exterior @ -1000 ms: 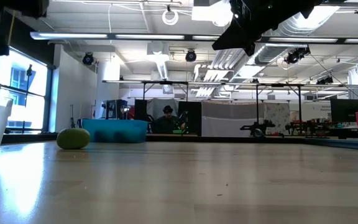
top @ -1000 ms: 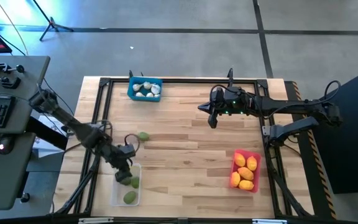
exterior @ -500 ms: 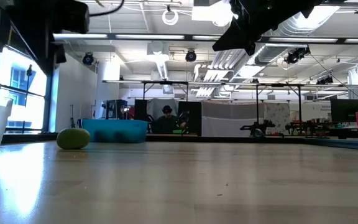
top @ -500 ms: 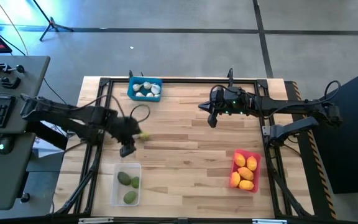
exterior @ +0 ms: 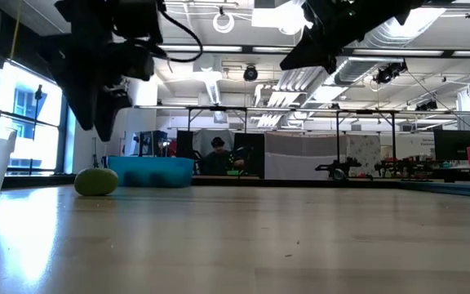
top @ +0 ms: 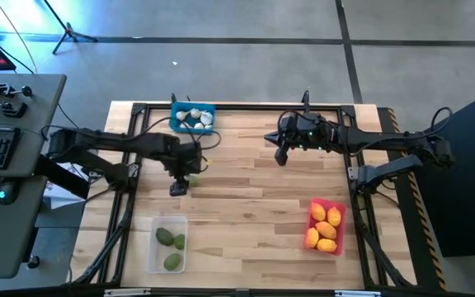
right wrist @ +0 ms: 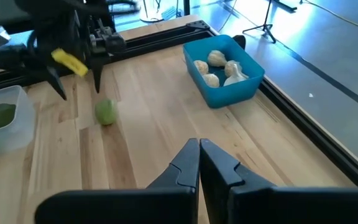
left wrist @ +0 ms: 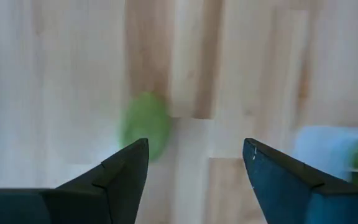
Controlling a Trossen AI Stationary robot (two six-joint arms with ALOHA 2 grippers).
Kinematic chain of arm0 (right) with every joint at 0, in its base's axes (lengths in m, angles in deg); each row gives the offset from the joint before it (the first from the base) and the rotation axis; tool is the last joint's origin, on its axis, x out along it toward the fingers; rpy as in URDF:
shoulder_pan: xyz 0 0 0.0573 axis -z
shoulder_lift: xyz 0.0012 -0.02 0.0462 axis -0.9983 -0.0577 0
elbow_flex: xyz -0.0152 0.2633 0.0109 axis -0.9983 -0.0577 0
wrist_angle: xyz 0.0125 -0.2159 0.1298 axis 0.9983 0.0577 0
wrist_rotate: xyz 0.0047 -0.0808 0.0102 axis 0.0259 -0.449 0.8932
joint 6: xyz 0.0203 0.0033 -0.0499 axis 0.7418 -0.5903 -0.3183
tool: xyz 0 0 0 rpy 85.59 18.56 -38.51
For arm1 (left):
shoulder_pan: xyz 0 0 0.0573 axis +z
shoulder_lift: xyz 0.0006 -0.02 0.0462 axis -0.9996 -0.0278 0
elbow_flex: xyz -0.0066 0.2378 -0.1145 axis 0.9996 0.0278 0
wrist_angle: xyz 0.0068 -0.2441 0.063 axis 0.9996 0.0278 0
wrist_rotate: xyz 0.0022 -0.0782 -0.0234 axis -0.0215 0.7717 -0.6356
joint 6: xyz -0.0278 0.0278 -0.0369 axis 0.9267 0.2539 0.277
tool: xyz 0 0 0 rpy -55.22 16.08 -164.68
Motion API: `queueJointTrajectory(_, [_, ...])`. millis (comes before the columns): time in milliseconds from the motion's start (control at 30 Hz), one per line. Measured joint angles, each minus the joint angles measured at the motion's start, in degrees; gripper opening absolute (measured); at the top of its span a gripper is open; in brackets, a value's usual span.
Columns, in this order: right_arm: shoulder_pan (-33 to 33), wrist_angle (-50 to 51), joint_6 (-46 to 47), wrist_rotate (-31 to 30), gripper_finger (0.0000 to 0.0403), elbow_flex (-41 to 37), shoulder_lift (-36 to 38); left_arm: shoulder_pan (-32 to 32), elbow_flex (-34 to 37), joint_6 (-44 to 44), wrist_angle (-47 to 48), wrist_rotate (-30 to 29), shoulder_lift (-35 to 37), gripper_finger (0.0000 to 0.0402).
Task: Sort produce into baskets
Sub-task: Put the lime into the transparent bin
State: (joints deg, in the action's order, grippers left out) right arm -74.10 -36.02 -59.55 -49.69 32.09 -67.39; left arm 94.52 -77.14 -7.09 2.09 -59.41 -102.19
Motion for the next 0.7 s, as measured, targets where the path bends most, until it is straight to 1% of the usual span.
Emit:
queueJointTrajectory(67, [0.4, 0.0, 0.1, 0.0, 0.0, 0.0, 0.0, 0.1, -0.7, -3.0, 0.0, -2.5, -2.3, 0.025])
queueJointTrajectory(233, [1.4, 0.0, 0.1, 0.0, 0.0, 0.0, 0.0, 1.1, -0.9, -7.8, 0.2, -3.2, -7.0, 0.0251])
queueJointTrajectory(333, [2.0, 0.0, 0.1, 0.0, 0.0, 0.0, 0.0, 1.5, -0.9, -10.2, -0.5, -5.6, -9.1, 0.0251])
queueJointTrajectory(467, [2.7, 0.0, 0.1, 0.0, 0.0, 0.0, 0.0, 2.5, -0.9, -12.0, -1.2, -5.6, -10.9, 0.0251])
queueJointTrajectory(633, [3.6, 0.1, 0.0, 0.0, 0.0, 0.0, 0.0, 3.5, -0.9, -12.3, -1.6, -5.4, -12.1, 0.0251])
queueJointTrajectory(700, [4.0, 0.1, 0.0, 0.0, 0.0, 0.0, 0.0, 3.8, -0.5, -12.2, -3.5, -5.4, -12.0, 0.0251])
